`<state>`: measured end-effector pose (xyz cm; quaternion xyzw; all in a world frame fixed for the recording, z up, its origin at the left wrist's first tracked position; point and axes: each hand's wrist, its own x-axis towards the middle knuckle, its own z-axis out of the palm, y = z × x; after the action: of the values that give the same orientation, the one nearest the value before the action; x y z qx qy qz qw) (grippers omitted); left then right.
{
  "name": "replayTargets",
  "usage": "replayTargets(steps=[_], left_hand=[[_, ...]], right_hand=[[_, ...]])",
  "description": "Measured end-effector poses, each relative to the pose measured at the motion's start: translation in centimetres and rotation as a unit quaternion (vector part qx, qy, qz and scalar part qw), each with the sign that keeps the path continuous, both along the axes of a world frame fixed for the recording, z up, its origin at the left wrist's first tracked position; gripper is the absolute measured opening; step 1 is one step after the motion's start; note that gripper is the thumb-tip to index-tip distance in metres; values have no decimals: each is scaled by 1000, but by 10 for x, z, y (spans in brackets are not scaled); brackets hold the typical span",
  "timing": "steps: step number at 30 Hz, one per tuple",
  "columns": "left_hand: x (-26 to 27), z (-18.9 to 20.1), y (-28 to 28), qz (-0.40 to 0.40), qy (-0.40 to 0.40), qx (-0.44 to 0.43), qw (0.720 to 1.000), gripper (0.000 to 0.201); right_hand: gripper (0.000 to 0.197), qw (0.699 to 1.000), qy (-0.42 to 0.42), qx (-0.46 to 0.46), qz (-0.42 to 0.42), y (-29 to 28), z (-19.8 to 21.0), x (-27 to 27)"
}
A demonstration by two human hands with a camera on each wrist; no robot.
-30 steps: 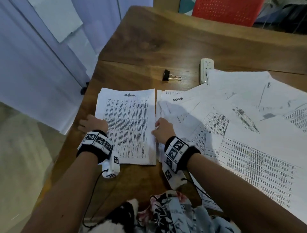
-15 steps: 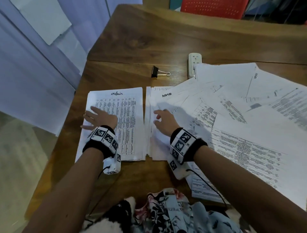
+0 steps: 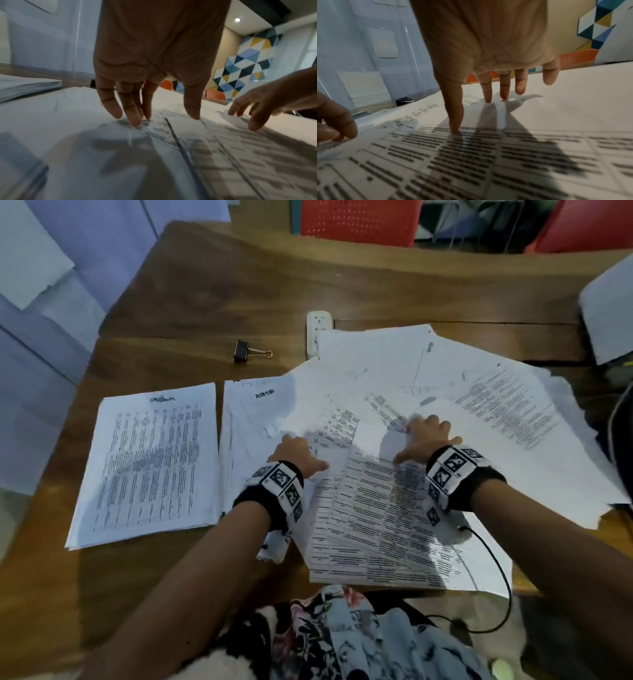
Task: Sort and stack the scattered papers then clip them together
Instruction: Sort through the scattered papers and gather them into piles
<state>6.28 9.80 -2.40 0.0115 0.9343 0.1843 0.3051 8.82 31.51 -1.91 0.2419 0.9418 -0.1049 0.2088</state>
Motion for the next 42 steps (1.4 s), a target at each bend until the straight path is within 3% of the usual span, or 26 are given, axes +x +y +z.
replayTargets(steps=[2, 3, 4, 6, 9, 11, 13, 17, 20, 22, 25, 28, 29, 31, 33, 36, 39, 42], left_hand=[[12, -5, 13, 6, 7, -43, 999, 93], [18, -7, 19, 6, 14, -49, 999, 97], [23, -7, 24, 13, 10, -51, 999, 92], [28, -12, 31, 29, 17, -21, 999, 65], [25, -14, 33, 100, 45, 78, 991, 18], [21, -14, 30, 138, 75, 102, 982, 32], [16, -15, 25, 184, 97, 112, 972, 33], [8, -23, 15, 236, 133, 135, 953, 41], [5, -25, 16, 213, 122, 260, 934, 36], [8, -19, 22, 195, 76, 376, 903, 26], [7, -10, 26, 186, 40, 449, 873, 23], [0, -6, 16, 204, 80, 391, 894, 23], [-4, -8, 8, 213, 113, 326, 914, 28], [-7, -9, -8, 209, 146, 109, 961, 50], [-1, -7, -21, 158, 81, -84, 981, 86], [8, -15, -32, 138, 6, -153, 979, 122], [9, -20, -33, 125, -8, -183, 975, 112], [3, -15, -31, 117, -10, -109, 987, 66]], right_hand=[[91, 1000, -9, -6, 13, 10, -4, 9], [93, 1000, -15, -7, 25, 12, -6, 13], [92, 999, -21, -5, 40, 12, -9, 15], [82, 998, -13, -5, 62, 11, -12, 18], [49, 991, 94, -71, 58, 16, -14, 24], [30, 977, 179, -103, 60, 24, -16, 30], [18, 963, 238, -106, 73, 33, -17, 36], [15, 943, 259, -150, 145, 42, -10, 41], [11, 902, 292, -243, 208, 33, 1, 42], [8, 880, 308, -283, 227, 22, 2, 39], [15, 876, 284, -329, 209, 11, -1, 29], [28, 902, 225, -317, 187, 6, 4, 21], [37, 912, 216, -281, 204, 6, 7, 18], [48, 921, 215, -178, 271, 3, 18, 9], [46, 919, 206, -71, 328, -2, 31, -2], [38, 904, 211, 8, 371, -12, 43, -17], [34, 878, 209, 53, 427, -18, 45, -23], [31, 851, 166, 79, 492, -29, 44, -24]])
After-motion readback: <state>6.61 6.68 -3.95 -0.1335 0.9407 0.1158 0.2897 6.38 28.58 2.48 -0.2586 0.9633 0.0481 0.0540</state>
